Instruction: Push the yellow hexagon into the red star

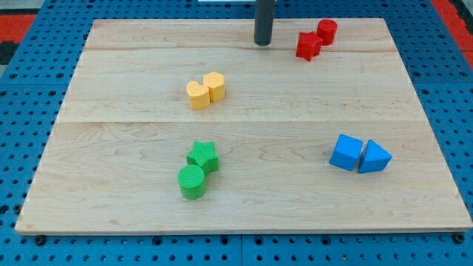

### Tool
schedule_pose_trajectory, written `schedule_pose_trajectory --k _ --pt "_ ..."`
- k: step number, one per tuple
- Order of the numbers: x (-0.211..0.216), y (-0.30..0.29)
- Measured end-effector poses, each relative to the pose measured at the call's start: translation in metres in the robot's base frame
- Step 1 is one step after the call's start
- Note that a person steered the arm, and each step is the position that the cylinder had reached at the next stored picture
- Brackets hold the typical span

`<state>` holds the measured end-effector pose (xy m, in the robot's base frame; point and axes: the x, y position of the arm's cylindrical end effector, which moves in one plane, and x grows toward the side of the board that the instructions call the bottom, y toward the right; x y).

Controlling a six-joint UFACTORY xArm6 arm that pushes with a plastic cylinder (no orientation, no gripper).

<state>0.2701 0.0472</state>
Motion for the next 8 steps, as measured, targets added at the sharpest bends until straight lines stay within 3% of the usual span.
schedule_pose_trajectory --k 2,3,4,5,8 --pt "0.014 0.078" --pt "0.029 0.078" --pt "0.093 0.117" --pt "0.13 0.164" --pt "0.13 0.178"
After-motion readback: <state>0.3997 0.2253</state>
